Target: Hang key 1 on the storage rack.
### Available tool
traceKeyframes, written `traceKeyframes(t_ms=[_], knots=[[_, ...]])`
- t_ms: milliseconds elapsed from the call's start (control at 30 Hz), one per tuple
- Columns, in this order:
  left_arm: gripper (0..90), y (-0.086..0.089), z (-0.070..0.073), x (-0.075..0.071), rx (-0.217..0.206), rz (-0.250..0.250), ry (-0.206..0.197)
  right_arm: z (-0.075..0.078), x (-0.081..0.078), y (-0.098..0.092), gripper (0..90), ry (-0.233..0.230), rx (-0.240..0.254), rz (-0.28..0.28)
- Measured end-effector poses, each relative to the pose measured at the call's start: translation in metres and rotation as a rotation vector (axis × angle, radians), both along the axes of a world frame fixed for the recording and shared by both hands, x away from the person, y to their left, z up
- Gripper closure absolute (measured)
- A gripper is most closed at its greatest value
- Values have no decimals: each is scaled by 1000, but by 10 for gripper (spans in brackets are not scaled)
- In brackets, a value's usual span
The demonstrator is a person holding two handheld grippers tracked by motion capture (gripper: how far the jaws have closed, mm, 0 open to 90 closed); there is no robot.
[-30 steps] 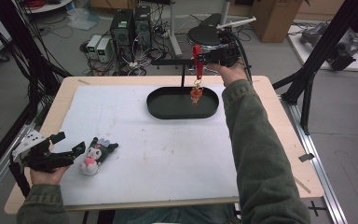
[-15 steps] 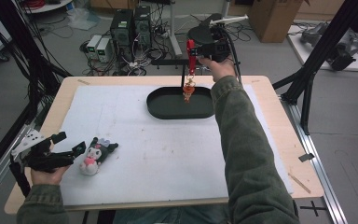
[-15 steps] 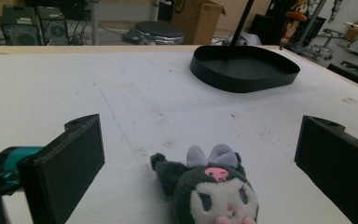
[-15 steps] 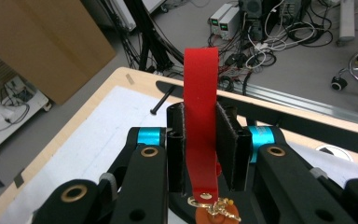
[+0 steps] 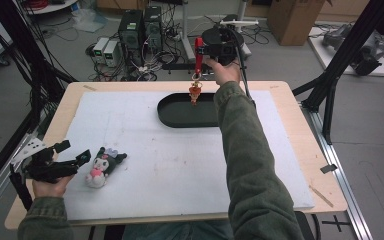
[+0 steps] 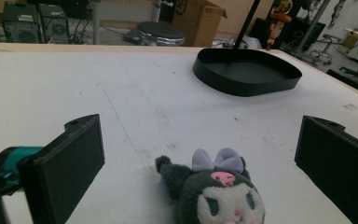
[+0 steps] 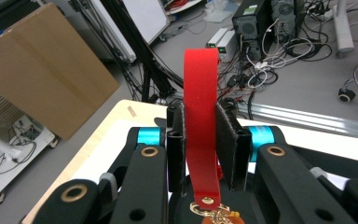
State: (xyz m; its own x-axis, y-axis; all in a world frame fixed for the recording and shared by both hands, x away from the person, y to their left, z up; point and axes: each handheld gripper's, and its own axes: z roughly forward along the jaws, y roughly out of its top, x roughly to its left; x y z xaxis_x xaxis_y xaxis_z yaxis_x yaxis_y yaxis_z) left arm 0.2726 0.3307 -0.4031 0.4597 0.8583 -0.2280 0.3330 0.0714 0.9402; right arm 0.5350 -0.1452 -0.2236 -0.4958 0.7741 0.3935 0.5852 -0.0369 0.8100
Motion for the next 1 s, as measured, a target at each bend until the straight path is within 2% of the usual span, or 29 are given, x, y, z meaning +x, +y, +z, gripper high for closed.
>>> traceKeyframes(t_ms=[67, 233, 267, 333, 367, 500, 567, 600, 667, 700, 733, 767, 800, 833, 867, 900, 933, 1000], knots=[[17, 0, 0, 0, -4, 3, -3, -1, 1, 1, 751, 1, 3, -3], [17, 1, 1, 1, -1, 3, -6, -8, 7, 9, 751, -38, 31, -18], [18, 1, 0, 1, -3, 7, -5, -8, 8, 13, 750, -62, 27, -26], [18, 1, 0, 2, -2, 7, -4, -8, 8, 15, 751, -73, 18, -30], [17, 1, 0, 3, -5, 6, -7, -9, 9, 18, 750, -96, 7, -32], [17, 1, 0, 3, -8, 7, -9, -16, 14, 26, 750, -109, 13, -55], [17, 2, 0, 3, -10, 9, -12, -20, 17, 28, 750, -122, -5, -63], [17, 2, 0, 3, -11, 10, -13, -22, 18, 31, 749, -143, -41, -79], [18, 3, 0, 3, -16, 10, -14, -23, 19, 32, 747, -158, -61, -83], [17, 3, 0, 3, -13, 12, -16, -23, 19, 32, 739, -176, -93, -88], [17, 3, 0, 3, -15, 15, -16, -24, 19, 32, 704, -186, -112, -89], [17, 3, 0, 4, -13, 15, -16, -26, 19, 29, 420, -173, -143, -104], [17, 3, -1, 4, -15, 15, -16, -27, 17, 27, 286, -157, -145, -106], [17, 3, -1, 4, -16, 16, -16, -27, 17, 27, 286, -157, -145, -106], [17, 3, -1, 4, -18, 16, -16, -29, 14, 22, 91, -136, -164, -84], [17, 3, -1, 4, -14, 14, -20, -29, 14, 22, 91, -136, -164, -84], [17, 2, 0, 4, -15, 14, -19, -29, 8, 17, 3, -150, -169, -63], [17, 2, 0, 3, -10, 14, -19, -29, 5, 15, 5, -152, -167, -59]])
